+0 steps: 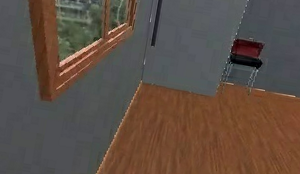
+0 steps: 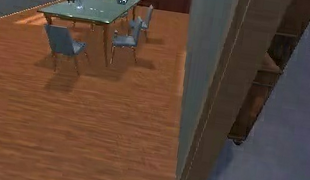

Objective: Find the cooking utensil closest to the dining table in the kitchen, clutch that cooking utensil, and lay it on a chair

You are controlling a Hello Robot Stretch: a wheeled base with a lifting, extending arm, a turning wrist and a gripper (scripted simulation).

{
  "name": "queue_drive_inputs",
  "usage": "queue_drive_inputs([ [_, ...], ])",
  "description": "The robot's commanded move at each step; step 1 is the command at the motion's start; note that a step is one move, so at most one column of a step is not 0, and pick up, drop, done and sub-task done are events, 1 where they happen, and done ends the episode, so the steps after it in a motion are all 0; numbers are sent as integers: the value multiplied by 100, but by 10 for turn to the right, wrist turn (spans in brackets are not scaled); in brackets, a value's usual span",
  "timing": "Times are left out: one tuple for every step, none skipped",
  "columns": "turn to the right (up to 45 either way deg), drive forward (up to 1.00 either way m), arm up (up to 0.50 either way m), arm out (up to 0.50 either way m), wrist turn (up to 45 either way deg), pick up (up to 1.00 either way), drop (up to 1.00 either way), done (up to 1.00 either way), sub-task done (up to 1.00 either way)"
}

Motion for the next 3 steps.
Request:
queue_drive_inputs([
  [450,0,0,0,0,0,0,0,0],
  [240,0,0,0,0,0,0,0,0],
  [0,45,0,0,0,0,0,0,0],
])
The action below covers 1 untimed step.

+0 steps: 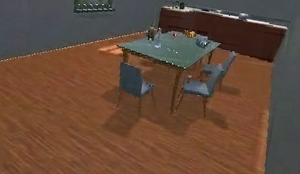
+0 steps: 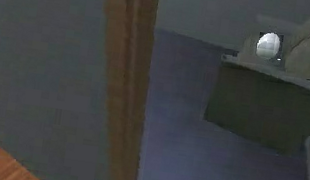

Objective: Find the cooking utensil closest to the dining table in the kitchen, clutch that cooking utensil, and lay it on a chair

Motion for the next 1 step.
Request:
queue_drive_inputs([
  [240,0,0,0,0,0,0,0,0],
])
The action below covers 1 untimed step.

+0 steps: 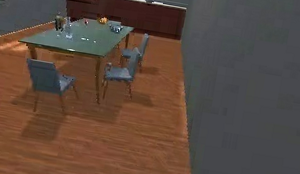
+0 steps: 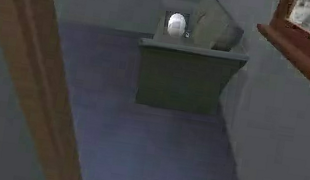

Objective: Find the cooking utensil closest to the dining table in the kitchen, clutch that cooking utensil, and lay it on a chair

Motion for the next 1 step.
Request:
queue_drive_inputs([
  [0,100,0,0,0,0,0,0,0],
])
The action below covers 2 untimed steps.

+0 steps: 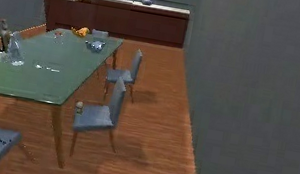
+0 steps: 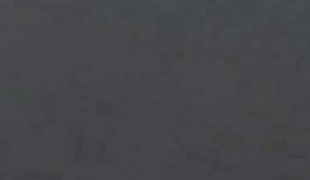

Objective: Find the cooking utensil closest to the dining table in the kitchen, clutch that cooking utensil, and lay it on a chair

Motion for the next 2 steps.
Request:
queue_drive_inputs([
  [60,0,0,0,0,0,0,0,0],
  [0,55,0,0,0,0,0,0,0],
])
